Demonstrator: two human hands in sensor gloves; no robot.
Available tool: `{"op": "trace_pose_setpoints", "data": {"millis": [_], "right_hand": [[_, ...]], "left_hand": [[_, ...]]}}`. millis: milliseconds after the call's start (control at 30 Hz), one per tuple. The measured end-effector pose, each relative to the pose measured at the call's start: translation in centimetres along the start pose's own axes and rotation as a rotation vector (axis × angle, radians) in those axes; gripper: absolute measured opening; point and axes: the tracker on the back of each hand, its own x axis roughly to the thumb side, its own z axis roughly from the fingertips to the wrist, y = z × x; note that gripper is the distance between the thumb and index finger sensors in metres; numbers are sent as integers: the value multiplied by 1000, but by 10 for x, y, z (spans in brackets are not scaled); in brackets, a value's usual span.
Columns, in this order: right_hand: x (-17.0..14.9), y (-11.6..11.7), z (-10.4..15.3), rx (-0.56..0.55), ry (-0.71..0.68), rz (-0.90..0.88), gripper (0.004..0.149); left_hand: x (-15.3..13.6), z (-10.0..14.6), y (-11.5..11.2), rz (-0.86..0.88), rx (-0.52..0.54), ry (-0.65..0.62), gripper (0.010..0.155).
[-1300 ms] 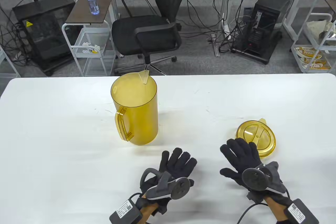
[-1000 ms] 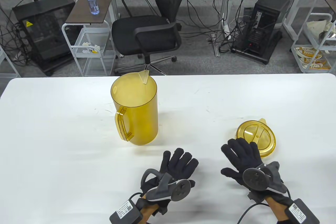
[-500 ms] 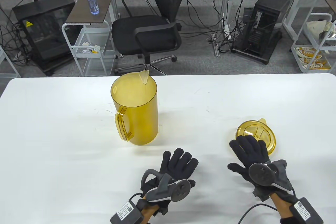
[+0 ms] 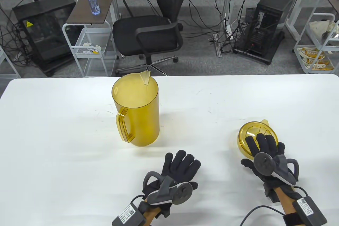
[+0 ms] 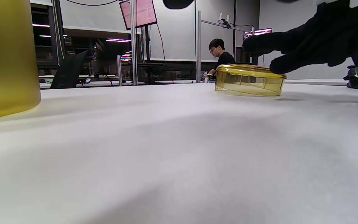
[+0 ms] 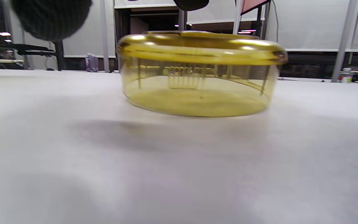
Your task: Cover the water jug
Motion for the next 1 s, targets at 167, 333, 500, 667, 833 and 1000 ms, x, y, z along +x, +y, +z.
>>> {"op": "trace_pose_setpoints", "data": {"millis": [167,333,500,667,833,1000], "right_hand": [[-7,5,-5,99,110,43,89],[-7,12,-8,163,136,66,88],[-5,14,-11,116,144,79,84],[2,13,-16,117,156,112,81],[12,14,-15,85,134,175,77],[10,16,-15,48,126,166,76]], "left_hand": [[1,0,0,-4,2,-5,74],[2,1,1,-11,15,-7,74],[2,1,0,-10,15,-6,74],[2,1,-1,-2,1,-8,74],[3,2,2,-11,20,-13,74],[3,2,1,-7,21,-11,74]]}}
